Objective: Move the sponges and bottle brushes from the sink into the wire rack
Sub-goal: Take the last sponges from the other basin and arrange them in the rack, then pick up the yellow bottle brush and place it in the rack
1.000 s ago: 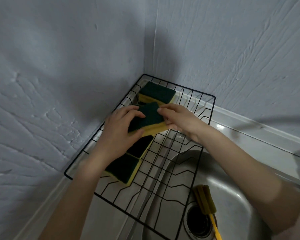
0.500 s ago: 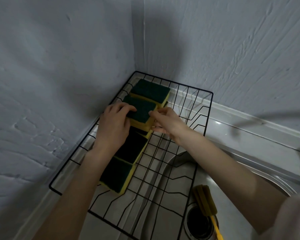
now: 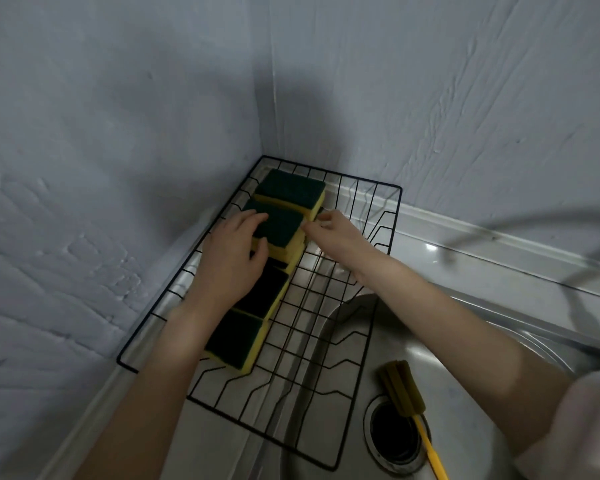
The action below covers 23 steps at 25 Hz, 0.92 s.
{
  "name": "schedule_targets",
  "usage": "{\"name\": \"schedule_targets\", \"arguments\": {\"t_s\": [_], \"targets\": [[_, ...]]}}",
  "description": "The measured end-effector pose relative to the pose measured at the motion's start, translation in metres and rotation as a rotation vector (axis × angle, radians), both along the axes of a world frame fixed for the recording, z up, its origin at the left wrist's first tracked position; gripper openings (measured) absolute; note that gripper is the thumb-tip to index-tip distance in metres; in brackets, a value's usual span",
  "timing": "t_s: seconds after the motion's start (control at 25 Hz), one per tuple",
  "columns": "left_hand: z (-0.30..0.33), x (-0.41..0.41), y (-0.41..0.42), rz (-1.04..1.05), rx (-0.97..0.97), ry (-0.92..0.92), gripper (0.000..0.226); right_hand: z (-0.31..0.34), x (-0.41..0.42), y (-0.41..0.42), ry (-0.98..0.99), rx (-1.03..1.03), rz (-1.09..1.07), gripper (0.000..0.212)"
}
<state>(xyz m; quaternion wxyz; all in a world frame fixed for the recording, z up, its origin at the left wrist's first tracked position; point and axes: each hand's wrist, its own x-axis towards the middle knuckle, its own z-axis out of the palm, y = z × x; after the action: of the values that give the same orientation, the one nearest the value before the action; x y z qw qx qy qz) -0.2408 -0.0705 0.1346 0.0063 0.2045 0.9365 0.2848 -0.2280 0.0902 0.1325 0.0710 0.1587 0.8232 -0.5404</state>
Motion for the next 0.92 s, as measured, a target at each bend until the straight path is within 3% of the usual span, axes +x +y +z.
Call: {"name": "schedule_targets", "arguments": {"t_s": [0.12, 0.32, 0.48, 0.92], "targets": [[0.021, 0.020, 0.002, -0.034, -0.003, 0.038, 0.042, 0.021, 0.020, 0.002, 0.059, 0.134, 0.060, 0.047], [0.045, 0.066, 0.008, -0.132, -0.001, 0.060, 0.042, 0.047, 0.083, 0.005, 0.204, 0.289, 0.098, 0.047], [0.053, 0.114, 0.020, -0.228, 0.006, 0.070, 0.040, 0.054, 0.140, 0.022, 0.125, 0.368, 0.021, 0.055], [0.042, 0.218, 0.058, -0.404, -0.025, 0.038, 0.044, 0.042, 0.270, 0.058, 0.082, 0.378, -0.130, 0.049]]}}
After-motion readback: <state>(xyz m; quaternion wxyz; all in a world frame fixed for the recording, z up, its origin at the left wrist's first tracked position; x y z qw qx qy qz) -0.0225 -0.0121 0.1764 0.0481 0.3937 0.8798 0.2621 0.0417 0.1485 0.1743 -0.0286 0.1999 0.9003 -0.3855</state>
